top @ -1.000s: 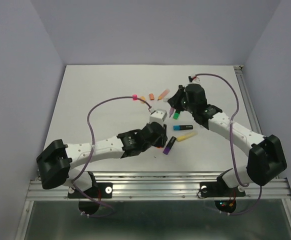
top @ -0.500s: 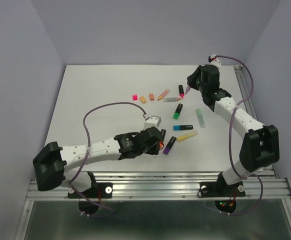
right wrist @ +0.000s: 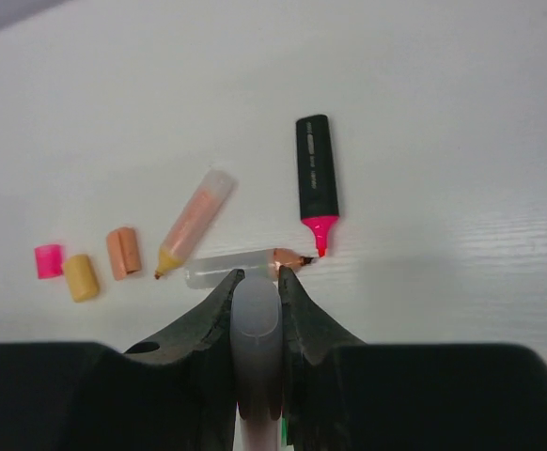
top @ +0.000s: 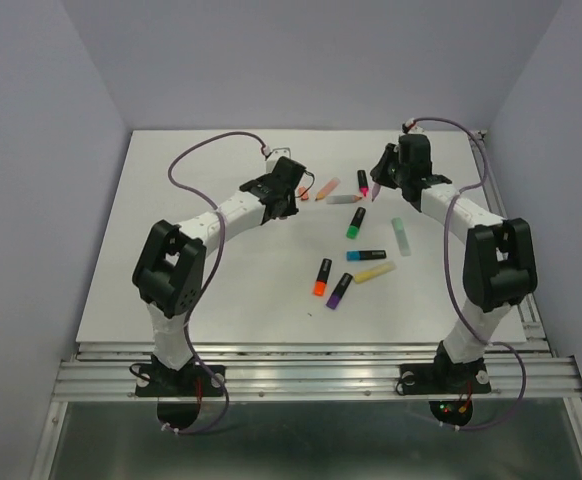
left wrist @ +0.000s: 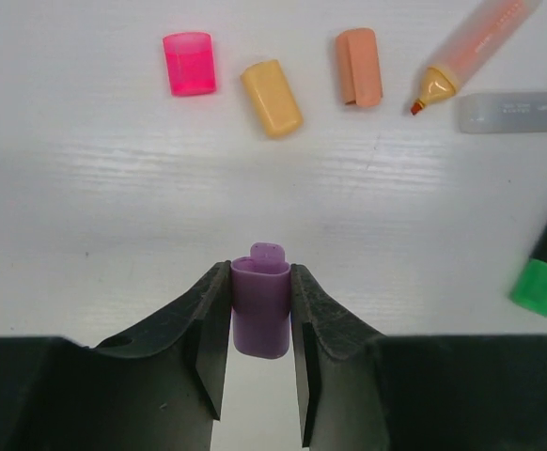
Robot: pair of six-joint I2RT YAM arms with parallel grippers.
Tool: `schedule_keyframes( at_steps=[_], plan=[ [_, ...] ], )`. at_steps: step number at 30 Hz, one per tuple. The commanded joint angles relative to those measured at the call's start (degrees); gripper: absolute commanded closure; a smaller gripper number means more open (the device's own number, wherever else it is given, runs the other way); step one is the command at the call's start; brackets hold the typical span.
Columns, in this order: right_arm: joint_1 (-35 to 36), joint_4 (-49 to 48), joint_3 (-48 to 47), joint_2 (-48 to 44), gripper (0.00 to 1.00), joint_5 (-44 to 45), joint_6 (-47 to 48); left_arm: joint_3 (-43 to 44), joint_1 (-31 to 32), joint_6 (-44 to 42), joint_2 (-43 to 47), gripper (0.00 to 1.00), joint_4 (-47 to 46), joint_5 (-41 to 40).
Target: Open the pen caps
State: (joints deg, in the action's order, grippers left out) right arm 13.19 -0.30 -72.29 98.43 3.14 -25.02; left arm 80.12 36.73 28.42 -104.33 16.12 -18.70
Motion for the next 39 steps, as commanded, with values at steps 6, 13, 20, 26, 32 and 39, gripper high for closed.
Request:
schedule_keyframes(
  at_steps=[6,13,20,26,32,39],
  plan=[
    [-5.37,8.20,-17.43,16.69,0.99,-8.68,7.26,11.73,-5.70,-5.57,-7.28,1.00,4.27,2.52],
    [-5.90,12.42,-27.54,27.50,0.98,-5.69,8.49,16.29,-7.90,-5.84,-14.05,1.00,6.02,3.32],
    [-5.90,13.04,-31.16,32.70,0.94,-4.63,7.88,20.52,-9.31,-5.92,-18.27,0.99,8.40,5.07],
    [-5.98,12.95,-32.56,34.55,0.80,-4.19,7.70,24.12,-9.31,-6.45,-21.61,0.94,9.98,5.08],
    [-5.90,13.39,-33.18,34.90,0.64,-4.01,7.53,27.11,-9.22,-6.63,-24.07,0.80,12.35,4.90],
    [-5.98,13.39,-31.69,31.56,0.43,-4.19,6.21,26.94,-9.31,-6.54,-22.67,0.51,12.71,5.69]
  ],
)
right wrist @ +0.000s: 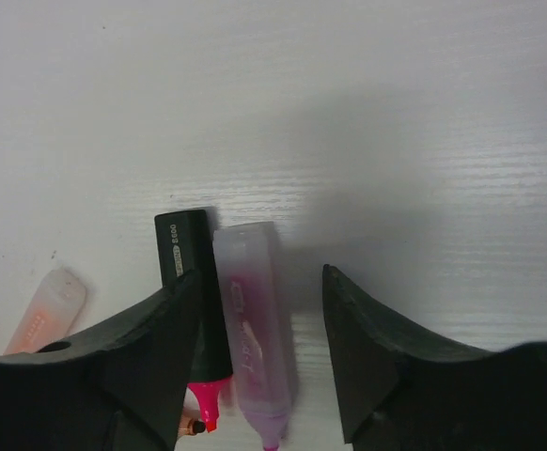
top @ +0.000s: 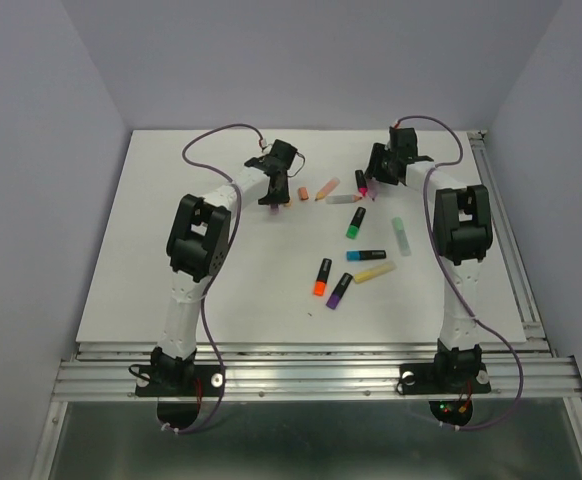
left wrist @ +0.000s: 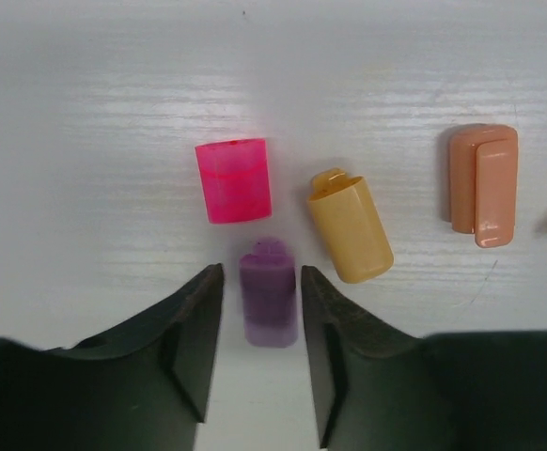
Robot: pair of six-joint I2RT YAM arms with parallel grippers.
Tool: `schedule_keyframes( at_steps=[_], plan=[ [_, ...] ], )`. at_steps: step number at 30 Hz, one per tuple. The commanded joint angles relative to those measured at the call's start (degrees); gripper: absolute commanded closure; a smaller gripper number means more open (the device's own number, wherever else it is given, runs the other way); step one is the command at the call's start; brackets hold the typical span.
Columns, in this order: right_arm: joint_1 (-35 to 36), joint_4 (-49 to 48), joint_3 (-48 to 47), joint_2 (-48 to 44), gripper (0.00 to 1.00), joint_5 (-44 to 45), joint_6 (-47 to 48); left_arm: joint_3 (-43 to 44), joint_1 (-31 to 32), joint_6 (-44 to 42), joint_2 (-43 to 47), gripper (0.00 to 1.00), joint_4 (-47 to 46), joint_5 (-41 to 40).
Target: Open the pen caps
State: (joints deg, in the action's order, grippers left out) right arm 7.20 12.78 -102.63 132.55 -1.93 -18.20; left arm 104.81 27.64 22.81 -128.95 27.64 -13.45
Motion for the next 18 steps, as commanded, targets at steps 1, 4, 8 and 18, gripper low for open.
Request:
schedule_keyframes(
  at_steps=[1,4,8,18],
  plan=[
    [0.09,0.15,-0.82,-3.26,0.36,1.05,-0.61,2.06,-0.22,-1.10,2.64,0.45,0.93,1.32],
    [0.09,-0.64,2.33,-7.47,0.21,1.58,-0.26,1.18,-0.22,-1.27,4.57,0.32,0.49,3.07],
    [0.09,-1.88,8.66,-14.85,0.11,5.97,-0.09,-2.24,0.66,-0.92,9.05,0.29,-0.74,4.31],
    [0.01,-9.25,42.65,-46.51,0.00,2.30,-8.60,-28.41,10.94,3.82,29.89,0.01,-8.38,3.52]
  ],
)
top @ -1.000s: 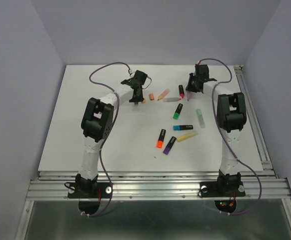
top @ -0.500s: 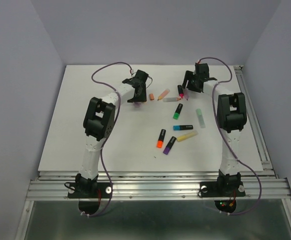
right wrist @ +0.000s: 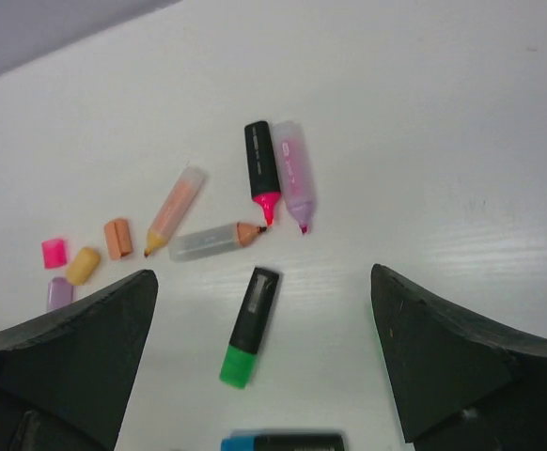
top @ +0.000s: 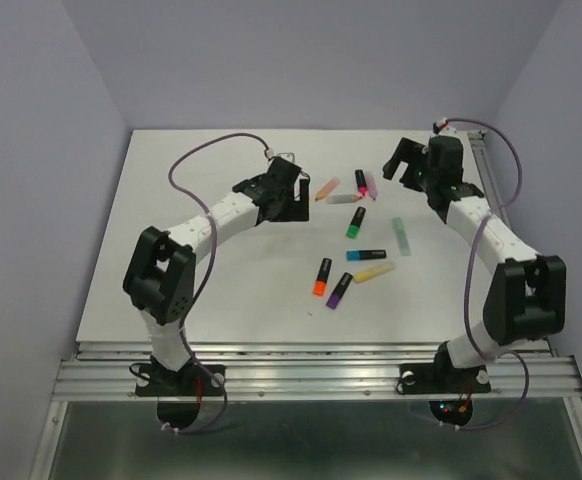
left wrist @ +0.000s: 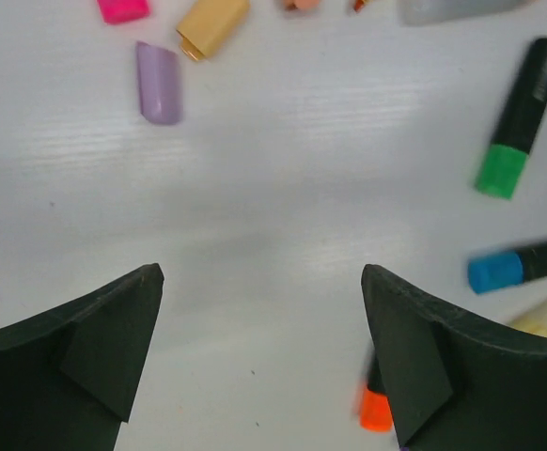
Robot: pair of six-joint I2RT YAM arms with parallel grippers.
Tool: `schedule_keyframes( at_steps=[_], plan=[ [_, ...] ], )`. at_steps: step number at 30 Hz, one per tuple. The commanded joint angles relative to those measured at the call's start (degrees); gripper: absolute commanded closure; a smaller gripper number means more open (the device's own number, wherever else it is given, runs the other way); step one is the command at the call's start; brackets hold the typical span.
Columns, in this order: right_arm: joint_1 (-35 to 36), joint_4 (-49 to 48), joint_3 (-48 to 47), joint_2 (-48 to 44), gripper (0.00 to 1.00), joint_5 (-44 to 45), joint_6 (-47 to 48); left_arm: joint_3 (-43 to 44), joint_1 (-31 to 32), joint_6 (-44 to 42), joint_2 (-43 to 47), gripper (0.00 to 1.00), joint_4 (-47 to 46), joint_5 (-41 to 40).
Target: Open the pen caps
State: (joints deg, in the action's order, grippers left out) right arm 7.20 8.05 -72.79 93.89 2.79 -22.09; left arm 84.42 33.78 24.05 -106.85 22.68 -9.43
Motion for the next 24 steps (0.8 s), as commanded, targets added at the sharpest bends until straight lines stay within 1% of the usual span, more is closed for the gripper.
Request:
schedule_keyframes(
  at_steps=[1,2,3,4,5,6,7,9,11,12,16,17,19,23,24],
  plan=[
    [0.01,-5.67,17.20,-13.15,0.00,-4.18,-5.16,-10.31,6.28,2.93,11.28,0.01,-4.30,-0.15],
    [0.01,-7.60,20.73,-16.07,0.00,-6.37,-6.46,-12.24,7.69,3.36,12.62,0.01,-5.00,-0.06],
    [0.09,-9.18,27.64,-18.80,0.00,-7.17,-7.17,-15.48,10.75,4.24,13.85,0.01,-5.79,-0.15],
    [0.09,-9.81,30.40,-21.09,0.00,-8.31,-7.70,-16.73,12.09,5.03,15.51,0.01,-5.89,-0.24],
    [0.01,-10.16,32.69,-25.99,0.00,-9.19,-9.01,-17.88,13.40,5.82,16.14,0.01,-5.89,-0.15],
    [0.01,-10.08,35.15,-27.95,0.00,-9.99,-9.46,-18.93,16.20,6.26,16.58,0.01,-6.06,0.03],
    [0.09,-9.29,38.48,-30.40,0.00,-10.34,-10.60,-20.34,17.53,7.66,17.02,0.01,-6.07,-0.32],
    [0.01,-8.58,41.49,-36.56,0.00,-10.78,-11.49,-21.58,19.65,9.42,17.11,0.01,-7.03,-1.03],
    [0.01,-8.58,44.48,-41.82,0.00,-11.14,-11.66,-23.25,21.67,10.40,16.32,0.01,-9.04,0.28],
    [0.01,-8.58,45.02,-43.33,0.00,-10.96,-11.75,-23.16,22.03,10.92,14.93,0.01,-10.10,0.03],
    [0.01,-8.32,45.11,-48.35,0.00,-12.01,-11.31,-20.71,22.38,11.81,10.62,0.01,-9.32,-1.20],
    [0.01,-5.62,44.85,-49.06,0.00,-12.62,-11.14,-20.18,22.38,11.63,9.91,0.01,-9.14,-1.20],
    [0.09,-4.11,44.49,-50.11,0.00,-12.81,-10.96,-18.43,22.38,11.89,7.72,0.01,-7.92,-1.99],
    [0.09,-3.40,44.76,-50.99,0.00,-13.16,-11.22,-17.54,22.38,12.33,5.34,0.01,-6.77,-2.35],
    [0.01,-3.48,44.93,-51.00,0.00,-13.16,-11.31,-17.36,22.38,12.51,4.81,0.03,-6.51,-2.52]
  ],
)
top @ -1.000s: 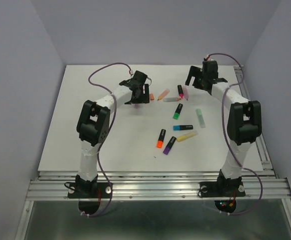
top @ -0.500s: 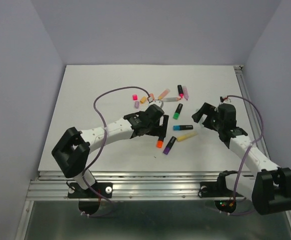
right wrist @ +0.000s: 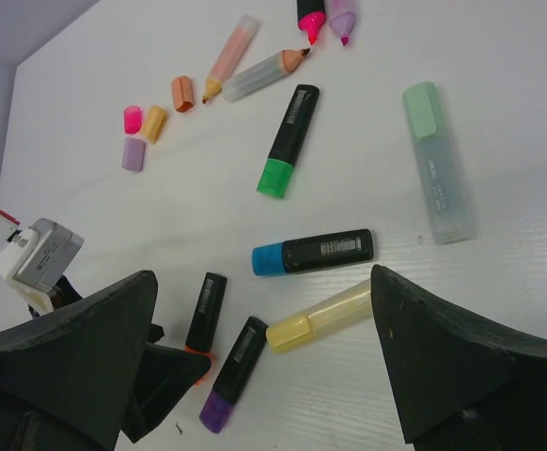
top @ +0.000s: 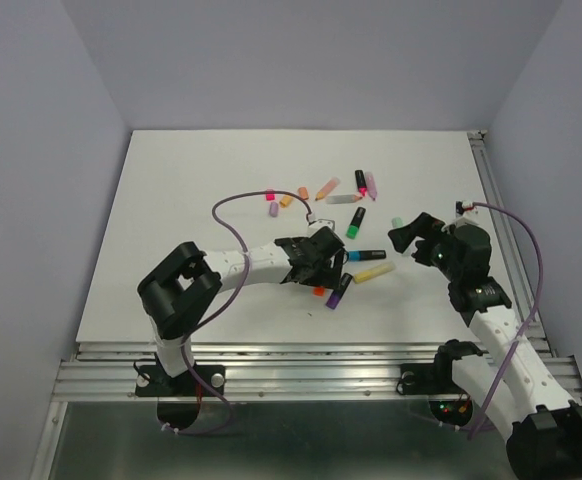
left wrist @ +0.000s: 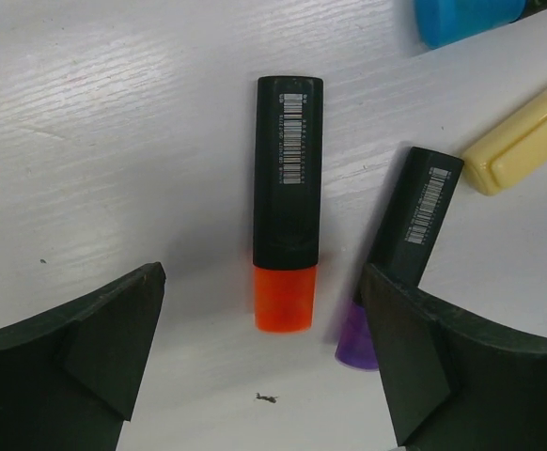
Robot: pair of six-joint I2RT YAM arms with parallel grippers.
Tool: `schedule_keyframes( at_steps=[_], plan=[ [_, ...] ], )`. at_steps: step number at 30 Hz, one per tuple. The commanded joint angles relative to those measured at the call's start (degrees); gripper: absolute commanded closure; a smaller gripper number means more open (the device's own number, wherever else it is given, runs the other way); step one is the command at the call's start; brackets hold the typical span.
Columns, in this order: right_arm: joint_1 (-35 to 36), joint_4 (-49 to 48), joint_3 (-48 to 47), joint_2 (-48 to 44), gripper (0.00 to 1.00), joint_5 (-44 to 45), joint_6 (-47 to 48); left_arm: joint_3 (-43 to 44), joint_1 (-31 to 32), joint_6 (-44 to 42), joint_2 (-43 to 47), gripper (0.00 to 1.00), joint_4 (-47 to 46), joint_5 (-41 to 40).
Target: Open the pen caps
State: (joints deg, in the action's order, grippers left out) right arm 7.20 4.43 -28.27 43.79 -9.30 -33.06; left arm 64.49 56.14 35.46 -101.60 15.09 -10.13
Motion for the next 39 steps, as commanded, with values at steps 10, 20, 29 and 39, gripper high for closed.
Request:
schedule_keyframes(
  at_steps=[10,20,29,39],
  plan=[
    [0.01,-0.30,0.59,0.86,0.00,-0.11,-0.34,2.05,1.16,2.24,-3.60,0.18,4.77,-2.96],
    [0.01,0.23,0.41,2.09,0.00,1.48,0.63,4.33,4.94,2.42,-9.14,0.21,11.10,-6.57],
    [0.01,0.49,0.41,1.91,0.00,3.15,1.15,4.25,5.12,1.71,-11.16,0.43,10.31,-3.06],
    [0.09,1.11,0.15,2.00,0.00,2.10,0.89,0.81,5.21,3.73,-9.94,1.00,11.62,-2.87]
  ],
)
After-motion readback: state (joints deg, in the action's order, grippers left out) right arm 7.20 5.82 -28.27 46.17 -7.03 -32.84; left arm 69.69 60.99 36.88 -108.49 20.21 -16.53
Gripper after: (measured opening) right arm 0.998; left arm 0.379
